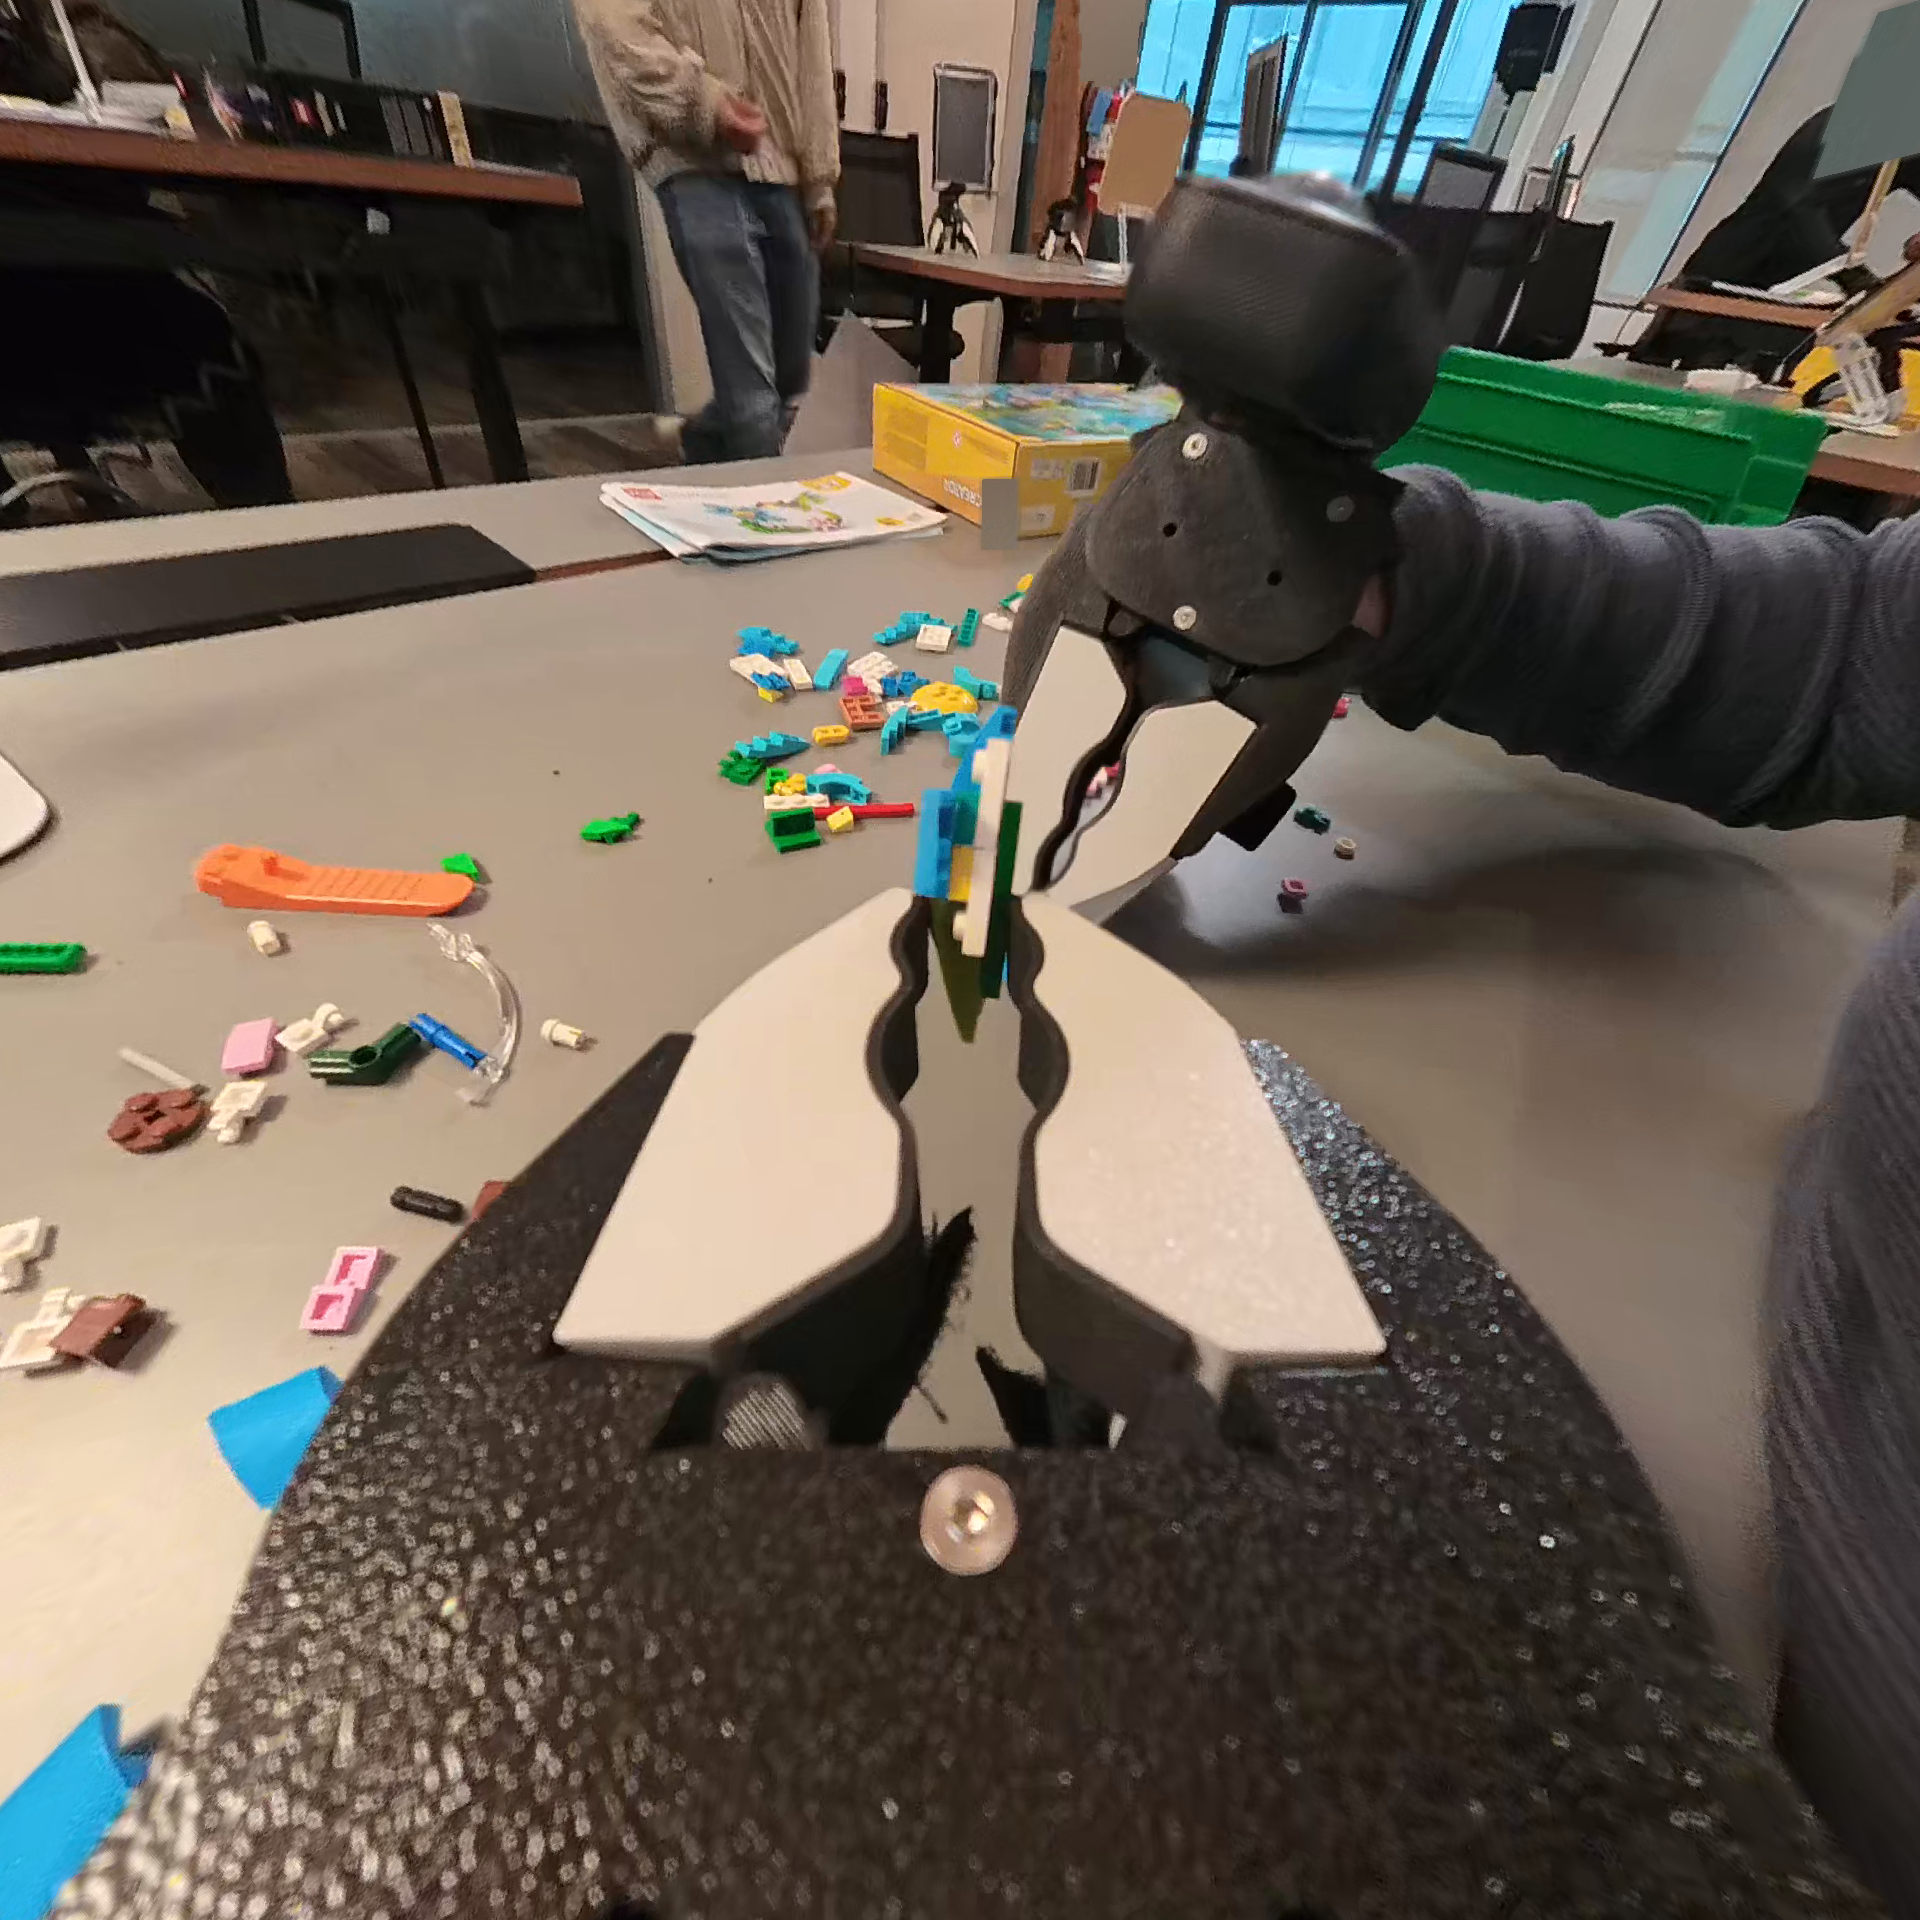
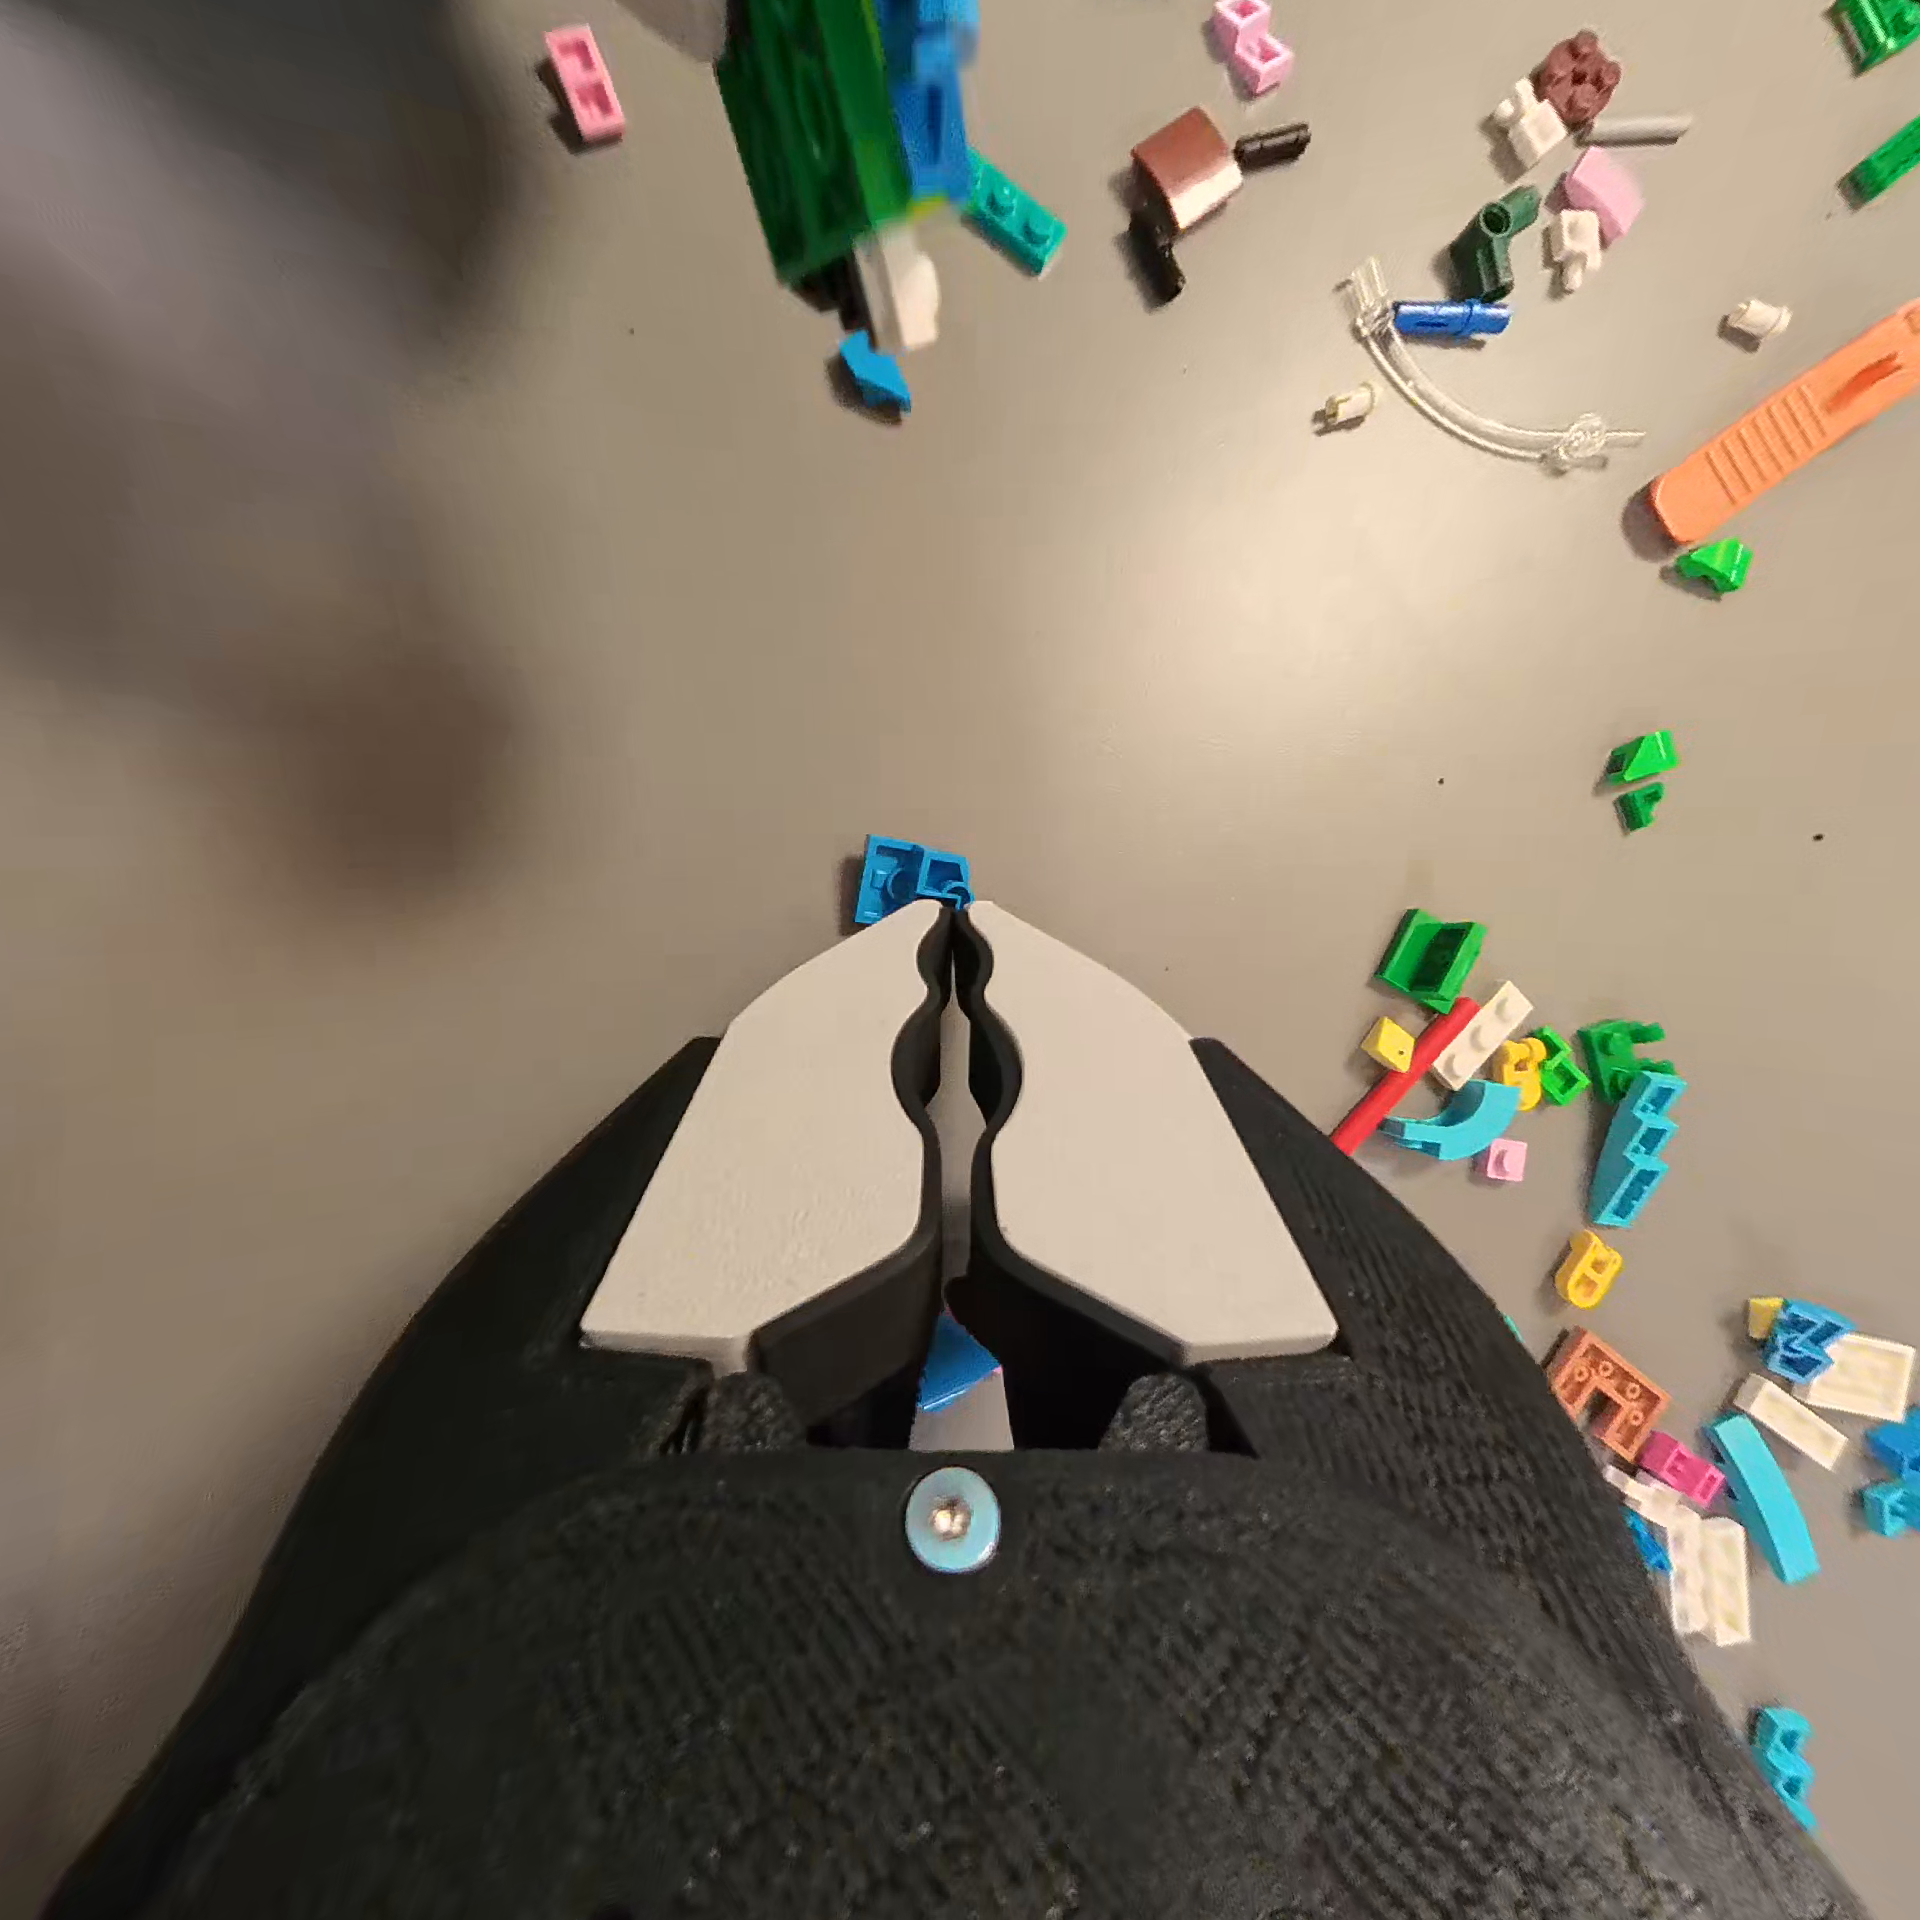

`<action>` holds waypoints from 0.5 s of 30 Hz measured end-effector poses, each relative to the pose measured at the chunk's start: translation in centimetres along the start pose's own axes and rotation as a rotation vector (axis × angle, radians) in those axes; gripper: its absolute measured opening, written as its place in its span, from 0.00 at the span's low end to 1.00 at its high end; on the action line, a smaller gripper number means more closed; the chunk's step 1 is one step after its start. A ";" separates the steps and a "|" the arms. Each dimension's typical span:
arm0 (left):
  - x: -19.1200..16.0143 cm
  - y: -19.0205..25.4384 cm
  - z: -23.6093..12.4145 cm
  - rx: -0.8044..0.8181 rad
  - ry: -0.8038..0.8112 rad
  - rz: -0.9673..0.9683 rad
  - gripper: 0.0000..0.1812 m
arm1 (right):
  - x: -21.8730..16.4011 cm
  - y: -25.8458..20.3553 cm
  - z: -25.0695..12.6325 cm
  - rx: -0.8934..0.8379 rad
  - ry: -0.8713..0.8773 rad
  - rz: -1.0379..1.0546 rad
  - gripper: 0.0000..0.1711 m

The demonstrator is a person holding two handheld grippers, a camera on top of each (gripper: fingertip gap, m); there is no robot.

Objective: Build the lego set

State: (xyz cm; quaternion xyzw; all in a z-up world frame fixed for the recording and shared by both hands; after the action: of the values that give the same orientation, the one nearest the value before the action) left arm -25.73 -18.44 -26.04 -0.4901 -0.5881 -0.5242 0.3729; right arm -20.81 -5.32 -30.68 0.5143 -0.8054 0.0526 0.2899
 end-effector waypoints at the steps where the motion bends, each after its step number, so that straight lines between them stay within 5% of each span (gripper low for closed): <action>1: 0.1 0.0 -0.1 0.003 0.012 0.010 0.08 | 0.0 0.0 0.0 0.005 0.000 0.005 0.00; 10: 1.0 -0.2 -0.8 0.065 0.059 0.096 0.08 | -0.4 0.4 -0.6 0.003 -0.037 0.012 0.07; 15: 2.4 -1.6 -2.3 0.282 0.129 0.261 0.08 | 0.5 1.7 -2.5 -0.116 -0.016 -0.041 0.06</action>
State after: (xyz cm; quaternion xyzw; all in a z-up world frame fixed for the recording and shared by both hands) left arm -28.00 -20.23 -23.79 -0.4706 -0.5619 -0.4143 0.5395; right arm -21.36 -3.98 -28.05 0.5134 -0.7988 -0.0041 0.3137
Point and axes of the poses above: each gripper's, where its closed fingertips meet, z out along the fingers, x out of its top, y = z × x across the jaws, the point moved 5 cm from there along -z, back along the fingers, and after that the axes turned 9 degrees about -z, right-handed, at the moved point
